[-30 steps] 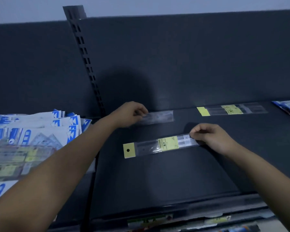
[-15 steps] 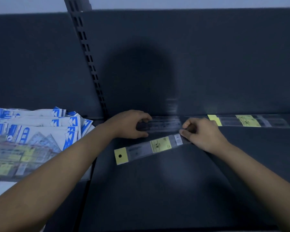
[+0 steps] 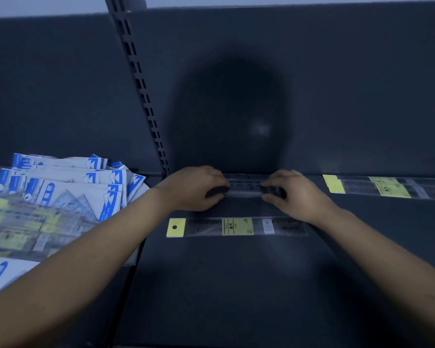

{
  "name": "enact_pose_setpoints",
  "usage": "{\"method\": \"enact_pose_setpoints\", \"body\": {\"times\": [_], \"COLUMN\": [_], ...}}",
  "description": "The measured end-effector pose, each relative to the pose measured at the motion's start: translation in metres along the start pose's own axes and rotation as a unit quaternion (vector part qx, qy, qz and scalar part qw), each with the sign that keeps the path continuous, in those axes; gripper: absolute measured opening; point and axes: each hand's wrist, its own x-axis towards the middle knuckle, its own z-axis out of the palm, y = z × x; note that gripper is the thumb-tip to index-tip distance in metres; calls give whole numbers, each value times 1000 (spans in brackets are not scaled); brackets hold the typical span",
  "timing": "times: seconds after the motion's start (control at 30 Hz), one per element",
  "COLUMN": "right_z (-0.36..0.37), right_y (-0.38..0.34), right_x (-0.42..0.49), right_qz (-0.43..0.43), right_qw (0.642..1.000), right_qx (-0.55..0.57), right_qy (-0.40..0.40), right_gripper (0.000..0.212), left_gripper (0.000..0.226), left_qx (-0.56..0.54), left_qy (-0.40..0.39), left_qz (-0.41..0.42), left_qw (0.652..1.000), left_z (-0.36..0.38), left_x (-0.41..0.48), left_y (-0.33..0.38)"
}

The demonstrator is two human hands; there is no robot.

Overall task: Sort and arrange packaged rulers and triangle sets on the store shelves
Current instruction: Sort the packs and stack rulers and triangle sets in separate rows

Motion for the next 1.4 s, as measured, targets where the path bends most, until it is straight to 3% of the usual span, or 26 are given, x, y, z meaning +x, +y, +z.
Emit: {"method": "enact_pose_setpoints", "body": {"times": [0.23, 0.33, 0.43, 0.53, 0.67, 0.83, 1.0, 1.13, 1.27, 1.4], "right_z": [0, -6, -20, -25, -25, -34, -47, -69, -93, -105], "right_y": [3, 0, -3, -3, -2, 3, 12, 33, 65, 108], "right_x": [-3, -11, -22, -33, -45, -60, -82, -115, -147, -165], "right_qz": [-29, -32, -18, 3, 89, 158, 187, 228, 272, 296], "right_qw": [998, 999, 997, 994, 980, 959, 955, 940, 899, 875], "right_qx": [-44, 7, 64, 39, 111, 151, 208, 254, 325, 322], "right_qy": [25, 35, -27, -107, -139, -179, -97, -1, 107, 207], "right_gripper": [37, 34, 33, 33, 27, 27, 17, 16, 21, 29], "left_gripper": [26, 26, 24, 32, 44, 28, 3, 11, 7, 8], "left_qx": [31, 39, -24, -131, -119, -131, -207, -253, -334, -407], "left_qy": [37, 55, 91, 4, -158, -211, -125, -80, -26, 90], "left_qz": [22, 23, -9, -59, -115, -141, -79, -51, -48, -98], "left_qw": [999, 997, 996, 990, 973, 958, 967, 963, 941, 904], "left_z": [1, -1, -9, -22, -24, -21, -19, -18, -12, 1], "left_x": [-9, -11, -14, -14, -11, -9, 6, 19, 40, 80], "left_y": [-6, -1, 9, 17, 27, 33, 42, 53, 86, 138]}}
